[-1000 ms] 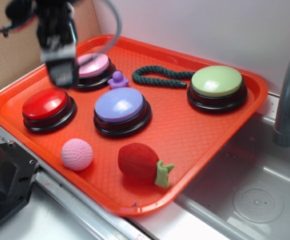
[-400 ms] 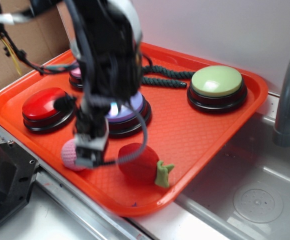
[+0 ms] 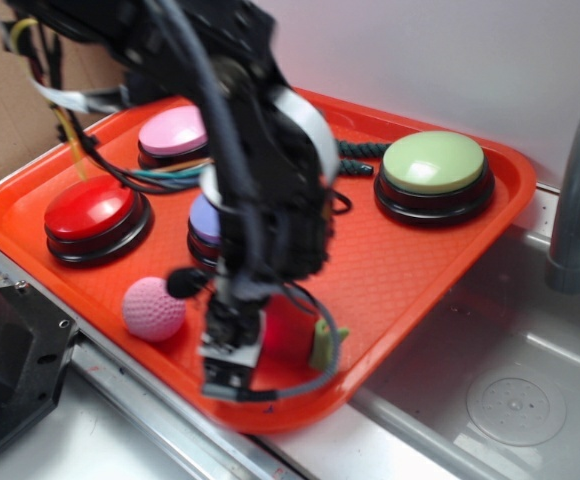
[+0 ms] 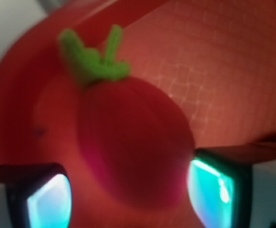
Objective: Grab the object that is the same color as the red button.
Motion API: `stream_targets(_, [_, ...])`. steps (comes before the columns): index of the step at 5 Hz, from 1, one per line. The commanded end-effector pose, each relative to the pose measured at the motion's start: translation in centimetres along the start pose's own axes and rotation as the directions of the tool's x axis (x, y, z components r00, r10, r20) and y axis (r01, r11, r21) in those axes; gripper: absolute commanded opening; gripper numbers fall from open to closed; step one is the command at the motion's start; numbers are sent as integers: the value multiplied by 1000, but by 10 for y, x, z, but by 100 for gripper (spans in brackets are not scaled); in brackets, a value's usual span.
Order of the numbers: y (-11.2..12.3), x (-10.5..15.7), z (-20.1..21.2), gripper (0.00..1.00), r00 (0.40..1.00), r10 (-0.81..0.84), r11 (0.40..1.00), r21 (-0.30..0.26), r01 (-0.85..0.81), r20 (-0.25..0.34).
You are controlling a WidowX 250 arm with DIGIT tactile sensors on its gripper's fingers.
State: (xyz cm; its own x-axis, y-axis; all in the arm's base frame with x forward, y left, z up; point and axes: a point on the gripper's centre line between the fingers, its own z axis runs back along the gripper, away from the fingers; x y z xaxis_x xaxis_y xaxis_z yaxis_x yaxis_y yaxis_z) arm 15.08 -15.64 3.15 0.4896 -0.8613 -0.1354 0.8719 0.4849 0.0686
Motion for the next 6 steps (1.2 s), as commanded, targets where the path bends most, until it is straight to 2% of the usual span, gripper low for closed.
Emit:
stream_targets(1, [3,15,-13,0,992,53,998,-43,-48,117])
stream_targets(2, [5,10,-15,0,989,88,995,-64,-80,121])
stream_targets(3, [11,-19,23,0,945,279,959,-99,-266,170])
stream_targets(4, [19,-57,70,0,860,503,864,-73,-498,88])
stream_targets(5, [24,-79,114,0,709,702,711,-6,-703,68])
stream_targets(6, [30,-89,143,0,515,856,515,-5,-857,41])
